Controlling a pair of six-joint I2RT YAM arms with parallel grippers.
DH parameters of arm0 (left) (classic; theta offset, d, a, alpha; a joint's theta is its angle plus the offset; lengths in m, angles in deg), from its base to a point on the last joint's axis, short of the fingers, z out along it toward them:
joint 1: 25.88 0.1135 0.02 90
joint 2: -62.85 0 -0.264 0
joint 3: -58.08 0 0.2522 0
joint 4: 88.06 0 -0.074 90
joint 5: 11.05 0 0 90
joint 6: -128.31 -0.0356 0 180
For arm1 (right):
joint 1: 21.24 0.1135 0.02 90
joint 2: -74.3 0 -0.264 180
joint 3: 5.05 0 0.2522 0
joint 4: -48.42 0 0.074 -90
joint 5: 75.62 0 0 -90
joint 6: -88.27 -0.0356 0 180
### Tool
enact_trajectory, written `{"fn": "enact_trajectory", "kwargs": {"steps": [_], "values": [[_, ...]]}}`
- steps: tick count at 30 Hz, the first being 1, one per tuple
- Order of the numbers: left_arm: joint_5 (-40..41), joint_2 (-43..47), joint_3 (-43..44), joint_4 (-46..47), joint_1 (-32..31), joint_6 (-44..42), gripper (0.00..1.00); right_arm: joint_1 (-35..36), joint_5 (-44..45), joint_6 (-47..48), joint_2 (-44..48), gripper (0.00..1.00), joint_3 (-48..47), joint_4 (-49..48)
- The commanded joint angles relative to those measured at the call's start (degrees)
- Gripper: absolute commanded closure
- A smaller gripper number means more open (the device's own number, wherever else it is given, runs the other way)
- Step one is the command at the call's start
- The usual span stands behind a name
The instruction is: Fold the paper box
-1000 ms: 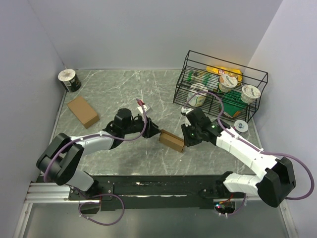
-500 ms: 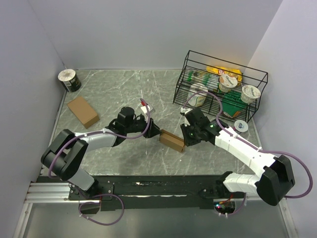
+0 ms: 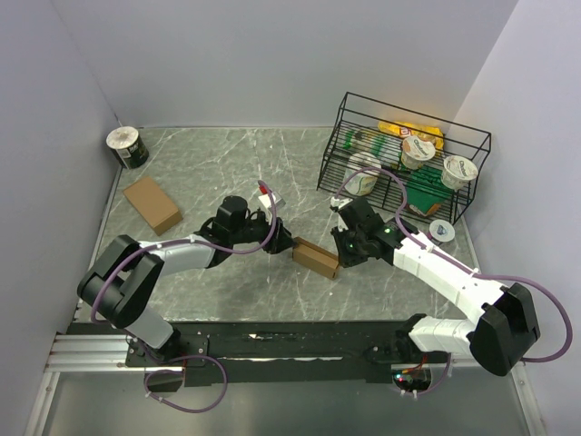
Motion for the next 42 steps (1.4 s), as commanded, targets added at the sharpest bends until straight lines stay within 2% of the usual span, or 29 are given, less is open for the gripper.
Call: {"fn": "enact_trajectory", "kwargs": {"steps": [1, 6, 19, 26, 33, 34, 35, 36, 42], "values": [[-0.2, -1.0, 2.9, 2.4, -0.4, -1.3, 0.52, 0.4, 1.2, 0.0, -0.1, 0.81, -0.7, -1.1], [-0.8, -1.8, 3.5, 2.7, -0.6, -1.5, 0.53, 0.4, 1.2, 0.0, -0.2, 0.87, -0.8, -0.9], [-1.5, -2.9, 4.4, 1.6, -1.6, -1.9, 0.78, 0.4, 1.2, -0.3, 0.1, 0.92, -1.0, -0.7], [3.4, -2.5, 5.2, -2.0, -3.1, -1.2, 0.87, 0.5, 2.9, -0.4, 0.4, 0.94, -1.2, -0.7], [9.2, -1.1, 5.1, -3.7, -5.1, 0.8, 0.83, 0.9, 4.1, -0.5, 0.4, 0.95, -1.3, -0.3], [9.4, -0.8, 4.9, -3.8, -5.1, 1.0, 0.85, 0.9, 4.3, -0.6, 0.4, 0.96, -1.3, -0.3], [9.6, -0.7, 4.8, -3.8, -5.2, 1.2, 0.95, 1.1, 4.4, -0.7, 0.4, 0.97, -1.3, -0.3], [10.0, -0.6, 4.9, -4.3, -5.1, 1.3, 0.99, 1.2, 4.4, -0.9, 0.5, 0.98, -1.3, -0.5], [13.4, 0.6, 4.4, -5.2, -6.5, 4.1, 0.99, 2.2, 6.0, -4.5, 2.1, 1.00, -0.8, -2.7]]}}
